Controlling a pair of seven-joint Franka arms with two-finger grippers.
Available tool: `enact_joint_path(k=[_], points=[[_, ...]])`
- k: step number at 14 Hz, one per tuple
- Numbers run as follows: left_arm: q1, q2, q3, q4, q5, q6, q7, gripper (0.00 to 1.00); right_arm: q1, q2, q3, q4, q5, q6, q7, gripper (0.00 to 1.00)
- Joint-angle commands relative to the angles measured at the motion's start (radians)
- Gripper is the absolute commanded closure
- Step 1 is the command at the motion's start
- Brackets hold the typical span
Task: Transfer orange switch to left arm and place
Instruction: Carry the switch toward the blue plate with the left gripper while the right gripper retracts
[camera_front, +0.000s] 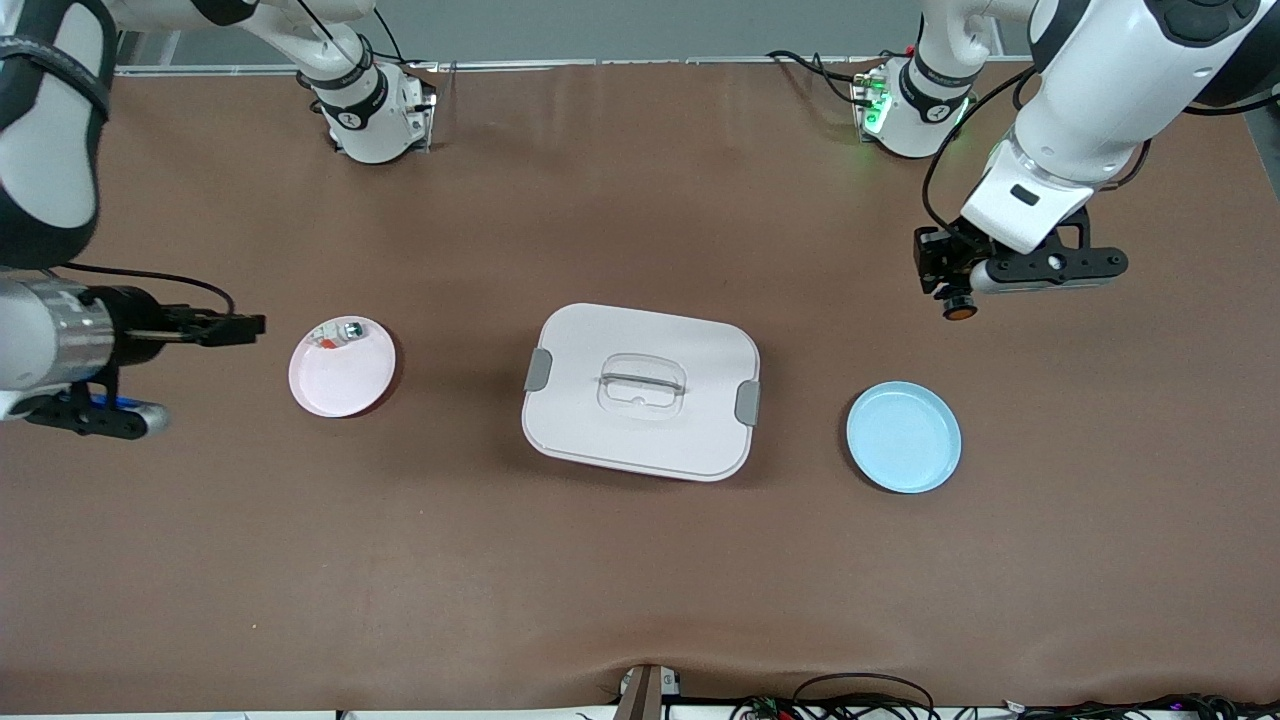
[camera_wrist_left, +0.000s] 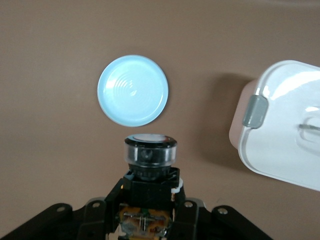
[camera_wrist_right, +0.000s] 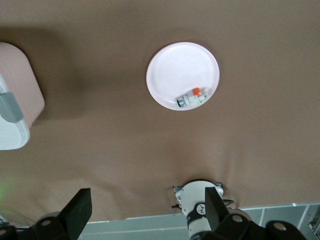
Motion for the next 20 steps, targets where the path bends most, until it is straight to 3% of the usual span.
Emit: enact_joint_path(k=[1,3,6,12,20], points=[[0.014,0.02,-0.001,0.025,0.014,-0.038,-0.242,0.85,-0.009,-0.021,0.014,0.0,-0.104,-0.051,-0.073,0.0],[0.02,0.051,-0.001,0.054,0.013,-0.039,-0.521,0.84,-0.031,-0.023,0.017,0.0,-0.111,-0.068,-0.082,0.0],[0.018,0.077,-0.001,0.048,0.025,-0.076,-0.744,0.84,-0.055,-0.023,0.019,-0.002,-0.111,-0.084,-0.084,0.0],[0.055,0.141,0.001,0.028,0.065,-0.035,-0.942,0.84,-0.072,-0.02,0.024,-0.007,-0.099,-0.082,-0.098,0.0],[0.09,0.193,0.001,-0.11,0.065,0.244,-1.065,0.84,-0.078,-0.021,0.016,-0.01,-0.112,-0.061,-0.118,0.0]])
